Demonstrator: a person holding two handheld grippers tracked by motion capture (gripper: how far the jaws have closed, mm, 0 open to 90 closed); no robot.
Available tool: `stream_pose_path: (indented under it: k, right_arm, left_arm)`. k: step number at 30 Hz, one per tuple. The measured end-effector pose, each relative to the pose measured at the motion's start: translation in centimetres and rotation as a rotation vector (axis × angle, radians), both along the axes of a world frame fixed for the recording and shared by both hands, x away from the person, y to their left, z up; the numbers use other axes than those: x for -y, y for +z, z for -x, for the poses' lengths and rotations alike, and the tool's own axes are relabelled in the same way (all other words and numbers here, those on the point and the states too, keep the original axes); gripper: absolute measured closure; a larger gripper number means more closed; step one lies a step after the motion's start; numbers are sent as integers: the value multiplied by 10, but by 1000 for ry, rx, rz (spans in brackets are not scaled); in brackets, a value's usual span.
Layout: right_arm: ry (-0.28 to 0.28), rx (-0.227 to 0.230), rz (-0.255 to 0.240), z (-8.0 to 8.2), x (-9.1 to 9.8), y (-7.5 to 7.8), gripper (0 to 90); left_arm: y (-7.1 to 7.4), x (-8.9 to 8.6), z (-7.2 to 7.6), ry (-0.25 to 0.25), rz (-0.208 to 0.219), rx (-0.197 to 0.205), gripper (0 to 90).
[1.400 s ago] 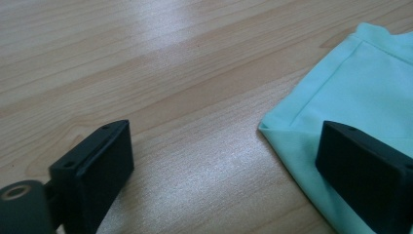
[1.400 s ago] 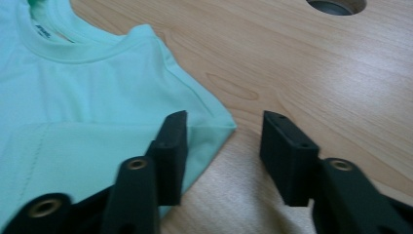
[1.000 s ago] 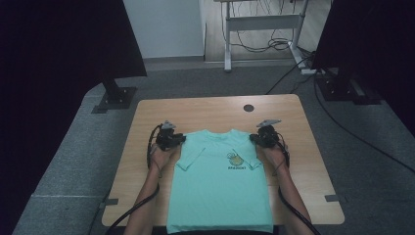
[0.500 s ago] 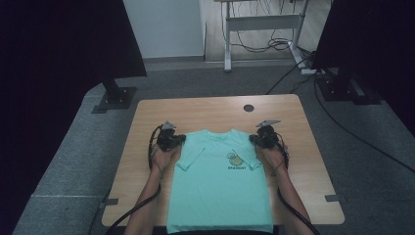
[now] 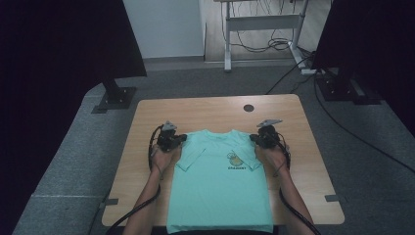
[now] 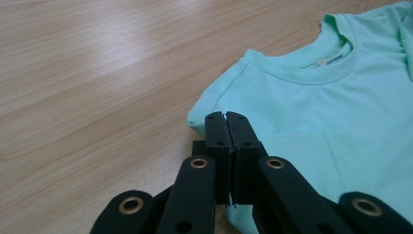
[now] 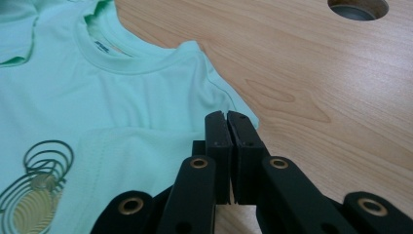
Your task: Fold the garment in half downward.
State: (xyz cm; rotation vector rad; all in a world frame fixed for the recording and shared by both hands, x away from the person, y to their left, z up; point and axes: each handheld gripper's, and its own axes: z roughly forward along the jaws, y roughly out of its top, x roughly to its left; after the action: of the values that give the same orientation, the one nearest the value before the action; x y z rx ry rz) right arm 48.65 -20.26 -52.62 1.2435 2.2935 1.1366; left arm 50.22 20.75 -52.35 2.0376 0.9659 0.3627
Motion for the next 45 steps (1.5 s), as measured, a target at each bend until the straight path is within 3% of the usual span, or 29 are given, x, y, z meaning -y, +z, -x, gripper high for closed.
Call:
stream_pose_path:
  k: [12,15,19,30,32,45]
  right_arm:
    - [8,7,18,18,-4,10,873]
    - [14,6,21,24,-5,10,873]
    - [29,23,46,32,-9,9,873]
    - [52,67,48,51,-17,15,873]
    - [54,76,73,55,-20,16,873]
    - [79,85,87,73,-32,16,873]
  left_arm:
    - [5,3,19,-21,3,18,890]
    - [6,5,23,-29,-16,21,890]
    - [8,7,29,-36,-21,29,890]
    - [11,14,47,-45,-24,48,890]
    - [12,15,51,-48,-36,57,890]
    - [16,16,71,-59,-52,79,889]
